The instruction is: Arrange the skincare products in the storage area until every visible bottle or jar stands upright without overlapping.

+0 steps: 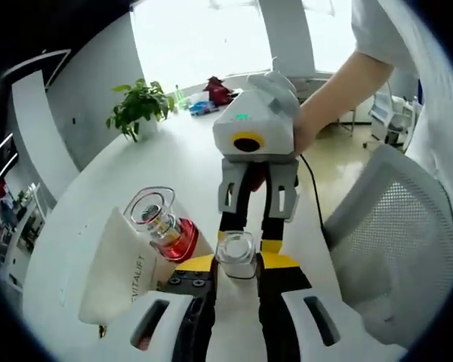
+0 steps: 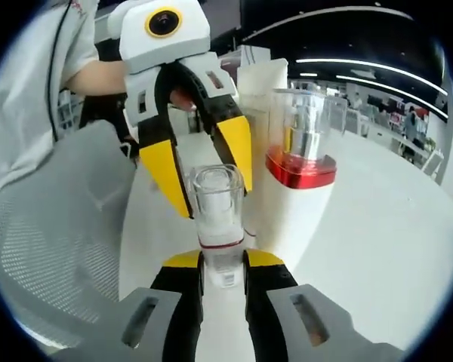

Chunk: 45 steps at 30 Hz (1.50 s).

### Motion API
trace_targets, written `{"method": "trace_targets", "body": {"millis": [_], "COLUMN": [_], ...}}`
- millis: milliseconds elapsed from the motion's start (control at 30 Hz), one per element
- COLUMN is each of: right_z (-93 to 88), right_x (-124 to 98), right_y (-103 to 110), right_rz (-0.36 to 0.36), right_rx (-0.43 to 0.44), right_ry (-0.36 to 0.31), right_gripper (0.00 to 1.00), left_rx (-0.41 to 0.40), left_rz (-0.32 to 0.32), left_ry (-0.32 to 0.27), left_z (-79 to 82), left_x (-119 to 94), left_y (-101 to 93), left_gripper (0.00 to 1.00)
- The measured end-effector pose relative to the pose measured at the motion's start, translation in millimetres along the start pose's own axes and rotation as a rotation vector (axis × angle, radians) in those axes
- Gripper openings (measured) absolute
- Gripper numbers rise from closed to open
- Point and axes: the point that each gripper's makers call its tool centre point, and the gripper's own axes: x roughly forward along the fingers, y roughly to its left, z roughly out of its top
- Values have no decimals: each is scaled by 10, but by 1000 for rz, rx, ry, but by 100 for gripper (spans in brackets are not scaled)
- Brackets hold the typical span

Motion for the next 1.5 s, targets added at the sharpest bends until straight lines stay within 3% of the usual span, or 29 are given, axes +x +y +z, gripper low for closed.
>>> {"method": "trace_targets", "body": {"millis": [300,433,600,800,1067,1267,1500], "right_z": [-23,-17,-15,6,-51,-75,-25], "right_x": [12,9,8,-2,-53,-121,-195], "right_y": [-28,-29,-35,-50,-63,-82,-48], "right_rz": [2,7,7,4,-10,-42,-89], "right_rx": [5,10,15,57,83,107,165], "right_ry": [10,7,7,-13,1,26,17], "right_gripper": [19,19,20,20,25,30,43], "left_rx": [-8,-63,-94,-111,-169,-218,-356], "left_rz": [58,64,60,51,47,51,87], "left_ry": [12,12,34,45,52,81,72], "left_z": [14,-50,-192,-254,-314,-456,-514], "left_x": [-119,-188,-168,-65,-35,-94,-218], "left_y": [15,-23,-97,-116,-148,-144,-156], "left_gripper": [26,26,26,25,25,25,26]}}
